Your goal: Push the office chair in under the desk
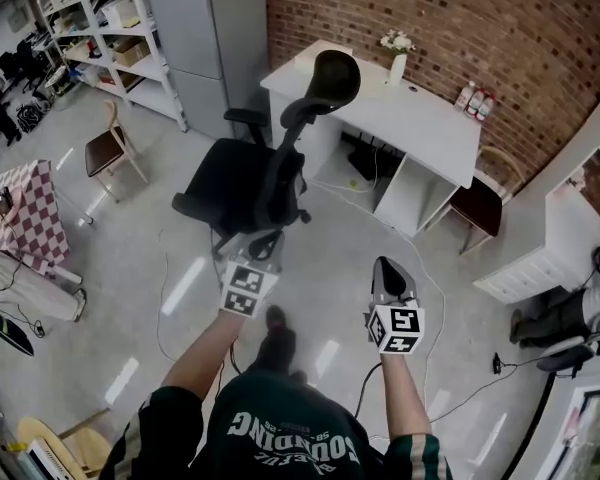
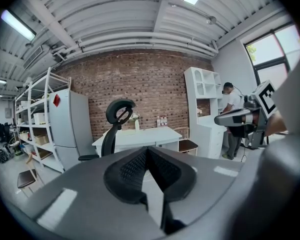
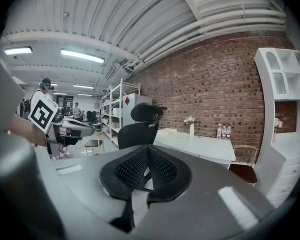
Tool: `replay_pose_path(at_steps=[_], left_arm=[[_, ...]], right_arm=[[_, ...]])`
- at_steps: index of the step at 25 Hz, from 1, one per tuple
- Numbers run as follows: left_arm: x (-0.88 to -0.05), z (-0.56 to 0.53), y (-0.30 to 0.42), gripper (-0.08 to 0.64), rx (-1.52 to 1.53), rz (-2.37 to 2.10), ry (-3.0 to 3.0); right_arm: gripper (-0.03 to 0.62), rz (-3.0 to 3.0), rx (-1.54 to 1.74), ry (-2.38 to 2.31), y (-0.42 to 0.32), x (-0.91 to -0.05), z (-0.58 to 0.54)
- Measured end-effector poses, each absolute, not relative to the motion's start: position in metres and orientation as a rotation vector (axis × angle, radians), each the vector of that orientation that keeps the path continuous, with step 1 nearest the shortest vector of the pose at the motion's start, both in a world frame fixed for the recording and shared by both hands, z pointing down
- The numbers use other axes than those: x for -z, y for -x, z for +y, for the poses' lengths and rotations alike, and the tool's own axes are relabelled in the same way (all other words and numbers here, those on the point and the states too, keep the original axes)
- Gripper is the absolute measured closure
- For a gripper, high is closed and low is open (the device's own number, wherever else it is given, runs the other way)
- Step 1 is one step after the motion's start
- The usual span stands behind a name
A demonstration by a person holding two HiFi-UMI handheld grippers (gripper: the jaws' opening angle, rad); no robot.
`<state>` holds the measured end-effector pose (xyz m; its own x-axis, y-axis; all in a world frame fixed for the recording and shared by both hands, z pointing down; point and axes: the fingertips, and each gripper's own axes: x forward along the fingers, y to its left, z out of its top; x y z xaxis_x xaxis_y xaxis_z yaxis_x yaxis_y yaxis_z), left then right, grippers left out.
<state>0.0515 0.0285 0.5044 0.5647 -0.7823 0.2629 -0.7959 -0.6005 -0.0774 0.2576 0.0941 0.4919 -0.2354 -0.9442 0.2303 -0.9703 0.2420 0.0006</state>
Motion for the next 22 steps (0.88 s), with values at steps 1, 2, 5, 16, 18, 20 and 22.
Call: replay_pose_path(at_steps=[1, 2, 5, 16, 18, 20, 22], left_arm=[[-0.506, 0.019, -0.051, 0.548, -0.419, -1.383, -2.731], [-0.506, 0.009, -0.051, 0.548, -0.416, -1.387, -2.728], [-0.504, -0.027, -0.050, 0.548, -0.401, -1.403, -2.715], [-0.521, -0.155, -0.027, 0.405, -0.469, -1.469, -2.713], [-0.529, -0.179, -0.025, 0.346, -0.482, -1.456, -2.695], [-0.529, -0.197, -0.027, 0.312, -0.481, -1.433, -2.692], [-0.533, -0.212, -0.031, 0.292, -0.483, -1.410, -2.707]], right_arm=[[0.592, -2.326, -0.208, -1.812, -0.257, -0.491, 0.087], [0.592, -2.328, -0.203, -1.809, -0.257, -0.490, 0.079], [0.592, -2.334, -0.188, -1.784, -0.255, -0.485, 0.049], [0.591, -2.330, -0.218, -1.707, -0.211, -0.492, -0.076], [0.591, -2.316, -0.232, -1.702, -0.205, -0.497, -0.092], [0.591, -2.297, -0.240, -1.706, -0.203, -0.500, -0.105], [0.591, -2.280, -0.242, -1.717, -0.205, -0.501, -0.117]])
